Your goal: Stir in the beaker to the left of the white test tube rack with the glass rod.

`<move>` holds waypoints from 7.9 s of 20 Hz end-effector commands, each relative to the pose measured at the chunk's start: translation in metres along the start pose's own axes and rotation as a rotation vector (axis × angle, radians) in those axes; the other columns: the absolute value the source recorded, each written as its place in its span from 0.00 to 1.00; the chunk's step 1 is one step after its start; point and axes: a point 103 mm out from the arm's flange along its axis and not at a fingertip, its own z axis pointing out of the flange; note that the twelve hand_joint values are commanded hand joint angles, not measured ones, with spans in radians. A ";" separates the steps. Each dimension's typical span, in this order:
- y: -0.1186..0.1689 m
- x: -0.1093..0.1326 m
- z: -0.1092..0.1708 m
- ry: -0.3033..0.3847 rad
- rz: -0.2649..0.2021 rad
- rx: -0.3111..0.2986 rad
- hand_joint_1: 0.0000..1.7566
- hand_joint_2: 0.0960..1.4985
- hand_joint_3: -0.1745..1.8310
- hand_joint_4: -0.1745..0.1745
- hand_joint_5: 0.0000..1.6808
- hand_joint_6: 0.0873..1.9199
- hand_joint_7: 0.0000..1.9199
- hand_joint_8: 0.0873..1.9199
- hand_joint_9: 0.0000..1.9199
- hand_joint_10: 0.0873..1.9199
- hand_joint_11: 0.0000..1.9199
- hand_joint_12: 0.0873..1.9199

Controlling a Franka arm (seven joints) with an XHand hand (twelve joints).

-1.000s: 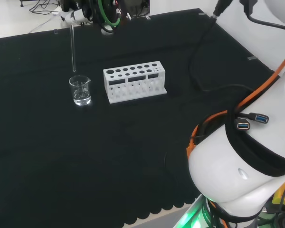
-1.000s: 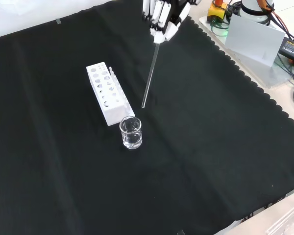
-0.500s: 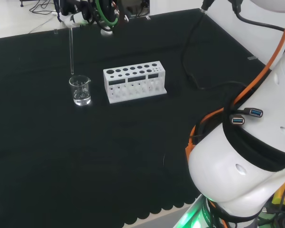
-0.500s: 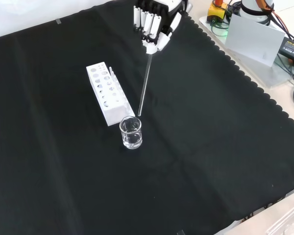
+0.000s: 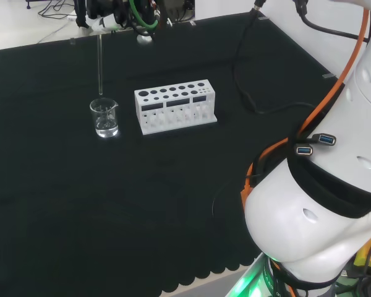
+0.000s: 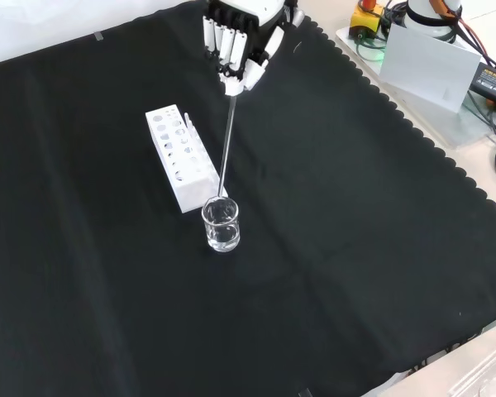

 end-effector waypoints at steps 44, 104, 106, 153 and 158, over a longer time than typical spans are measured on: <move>0.017 -0.013 0.118 0.051 -0.062 0.179 0.76 0.67 0.00 0.00 0.86 0.00 0.74 0.23 0.89 0.29 0.85 0.36; 0.022 -0.030 0.089 0.003 -0.073 0.211 0.76 0.67 0.00 0.00 0.86 0.00 0.75 0.22 0.88 0.29 0.85 0.36; 0.018 -0.023 0.088 0.002 -0.087 0.210 0.76 0.67 0.00 0.00 0.86 0.00 0.75 0.22 0.88 0.29 0.85 0.36; 0.016 0.006 0.084 0.024 -0.126 0.200 0.76 0.67 0.00 0.00 0.86 0.00 0.75 0.22 0.88 0.29 0.85 0.36; 0.029 0.019 0.086 0.029 -0.139 0.195 0.76 0.67 0.00 0.00 0.86 0.00 0.75 0.22 0.88 0.29 0.85 0.36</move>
